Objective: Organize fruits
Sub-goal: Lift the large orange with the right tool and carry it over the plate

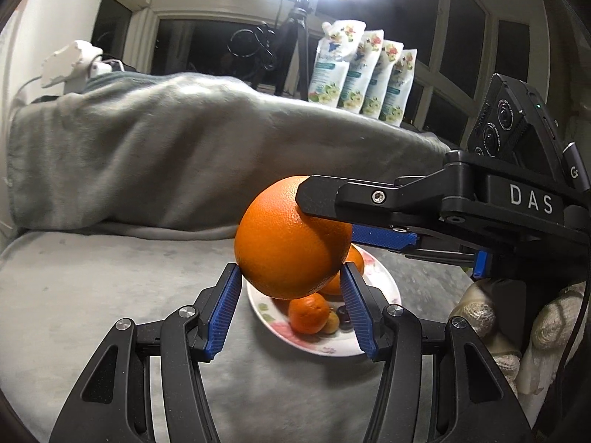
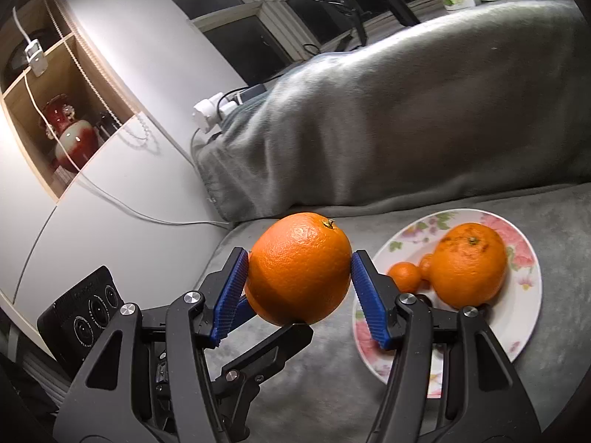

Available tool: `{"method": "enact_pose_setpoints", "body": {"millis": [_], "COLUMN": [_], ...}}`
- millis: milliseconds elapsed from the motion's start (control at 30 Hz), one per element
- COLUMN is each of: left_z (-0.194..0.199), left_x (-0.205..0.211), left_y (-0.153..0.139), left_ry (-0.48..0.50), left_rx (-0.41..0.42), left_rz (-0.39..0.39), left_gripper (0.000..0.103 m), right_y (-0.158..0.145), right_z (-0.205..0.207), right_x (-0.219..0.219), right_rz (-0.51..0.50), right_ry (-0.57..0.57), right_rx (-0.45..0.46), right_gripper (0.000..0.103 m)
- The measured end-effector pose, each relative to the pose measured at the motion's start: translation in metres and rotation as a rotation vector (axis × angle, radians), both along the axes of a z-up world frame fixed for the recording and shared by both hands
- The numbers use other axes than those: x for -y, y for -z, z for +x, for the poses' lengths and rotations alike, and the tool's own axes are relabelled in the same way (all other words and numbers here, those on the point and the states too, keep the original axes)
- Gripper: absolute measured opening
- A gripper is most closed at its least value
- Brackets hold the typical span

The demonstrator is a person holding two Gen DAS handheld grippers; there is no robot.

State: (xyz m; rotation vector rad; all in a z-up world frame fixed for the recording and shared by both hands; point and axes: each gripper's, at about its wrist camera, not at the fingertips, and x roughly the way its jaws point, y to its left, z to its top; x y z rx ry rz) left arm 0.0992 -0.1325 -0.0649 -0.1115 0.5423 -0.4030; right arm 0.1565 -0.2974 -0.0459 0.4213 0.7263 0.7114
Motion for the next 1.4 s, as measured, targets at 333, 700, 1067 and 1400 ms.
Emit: {"method": "enact_pose_setpoints", "body": {"millis": [333, 700, 1067, 1400], "left_z": [0.009, 0.002, -0.001, 0.005], "left_x": [0.024, 0.046, 0.053, 0.066], "left_y": [0.016, 0.029, 0.038, 0.045], "left_ry": [0.061, 0.123, 0.154, 0.168], "left_rx": [-0.061, -0.102, -0.129, -0.141], "left_rz": [-0.006, 0.002, 0.025, 0.057], "left_gripper": [0.055, 0.055, 0.055, 0.053], "right_y": [0.018, 0.034, 0.041, 0.046], "right_z": [0.002, -0.01, -0.015, -0.014], "right_x": [0.03, 0.062, 0.067, 0.073], "right_rz": [-0.021, -0.01, -0.04, -0.055], "right_ry": [0.046, 0.091, 0.108, 0.119], "right_rx": [-0.04, -0.08, -0.093, -0.104], "right_gripper": [0.061, 0.061, 0.061, 0.061]}}
